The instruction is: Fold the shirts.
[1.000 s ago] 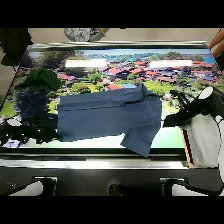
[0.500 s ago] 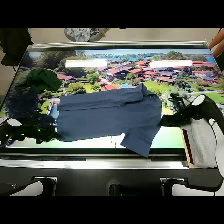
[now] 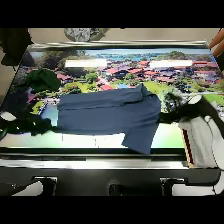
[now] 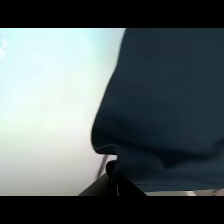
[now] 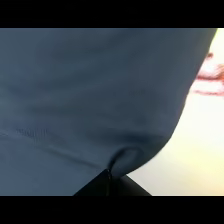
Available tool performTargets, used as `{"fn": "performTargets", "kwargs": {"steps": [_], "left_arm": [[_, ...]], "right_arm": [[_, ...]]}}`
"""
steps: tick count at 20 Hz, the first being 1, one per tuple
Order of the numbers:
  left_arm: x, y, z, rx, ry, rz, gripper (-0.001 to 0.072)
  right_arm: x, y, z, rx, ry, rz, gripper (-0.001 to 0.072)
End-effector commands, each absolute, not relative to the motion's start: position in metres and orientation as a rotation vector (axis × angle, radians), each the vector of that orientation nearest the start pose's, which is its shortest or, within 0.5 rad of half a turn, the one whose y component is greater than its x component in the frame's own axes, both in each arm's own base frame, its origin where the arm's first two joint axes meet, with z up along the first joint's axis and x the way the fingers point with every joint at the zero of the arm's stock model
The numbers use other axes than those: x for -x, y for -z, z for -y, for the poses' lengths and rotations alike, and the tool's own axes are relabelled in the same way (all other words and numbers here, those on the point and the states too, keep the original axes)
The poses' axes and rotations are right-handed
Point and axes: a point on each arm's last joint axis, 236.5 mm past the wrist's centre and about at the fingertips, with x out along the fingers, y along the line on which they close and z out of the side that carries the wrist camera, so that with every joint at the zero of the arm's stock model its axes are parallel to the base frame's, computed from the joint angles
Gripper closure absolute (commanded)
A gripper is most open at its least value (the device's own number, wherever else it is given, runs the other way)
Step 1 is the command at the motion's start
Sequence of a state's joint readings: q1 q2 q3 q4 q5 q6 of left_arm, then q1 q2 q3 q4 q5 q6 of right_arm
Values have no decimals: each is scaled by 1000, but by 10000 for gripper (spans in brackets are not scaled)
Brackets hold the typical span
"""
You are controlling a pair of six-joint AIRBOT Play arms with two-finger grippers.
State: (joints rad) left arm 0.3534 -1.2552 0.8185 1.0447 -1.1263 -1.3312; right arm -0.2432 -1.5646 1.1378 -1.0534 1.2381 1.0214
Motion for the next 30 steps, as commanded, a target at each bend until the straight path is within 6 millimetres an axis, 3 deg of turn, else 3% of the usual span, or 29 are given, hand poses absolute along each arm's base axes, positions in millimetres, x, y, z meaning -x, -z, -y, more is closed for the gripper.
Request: {"fn": "performTargets", "kwargs": {"steps": [1,2,3,4,5,6,7,8,9,10,11,13,16,20,22,24,25,27,30], "left_arm": [[-380,-47,-19,478,111,-1065,680],[-401,-113,-24,408,116,-897,680],[-414,-197,-26,329,120,-690,679],[-412,-282,-24,263,120,-487,679],[-396,-366,-22,204,112,-284,678],[-364,-447,-17,138,99,-82,678],[-325,-507,-12,71,74,74,678],[-290,-546,-5,22,58,176,678],[-259,-570,2,-9,51,249,678],[-235,-584,10,4,57,297,677],[-215,-590,17,23,65,322,678],[-194,-587,26,10,72,317,677],[-187,-579,26,-3,55,283,677],[-201,-562,18,31,35,206,678],[-225,-535,12,40,39,88,678],[-269,-479,-1,66,41,-131,678],[-295,-443,-11,89,36,-253,678],[-349,-355,-28,144,44,-498,678],[-403,-194,-38,212,88,-870,678]], "right_arm": [[-422,-22,-8,-41,-494,-1137,674],[-443,-83,2,52,-441,-977,673],[-456,-164,11,150,-374,-781,673],[-456,-249,17,243,-300,-575,672],[-438,-344,20,342,-216,-341,672],[-406,-423,19,451,-139,-137,672],[-362,-490,15,568,-60,47,672],[-321,-534,11,616,8,182,672],[-284,-558,5,630,45,262,672],[-257,-567,-1,641,57,288,672],[-237,-568,-8,643,50,292,672],[-209,-571,-14,663,61,306,672],[-184,-581,-11,671,113,340,672],[-185,-577,-4,634,131,315,672],[-212,-551,0,627,86,203,672],[-260,-502,7,554,8,5,672],[-293,-462,12,519,-53,-145,673],[-352,-350,12,434,-238,-524,673],[-397,-175,6,218,-503,-1065,672]]}}
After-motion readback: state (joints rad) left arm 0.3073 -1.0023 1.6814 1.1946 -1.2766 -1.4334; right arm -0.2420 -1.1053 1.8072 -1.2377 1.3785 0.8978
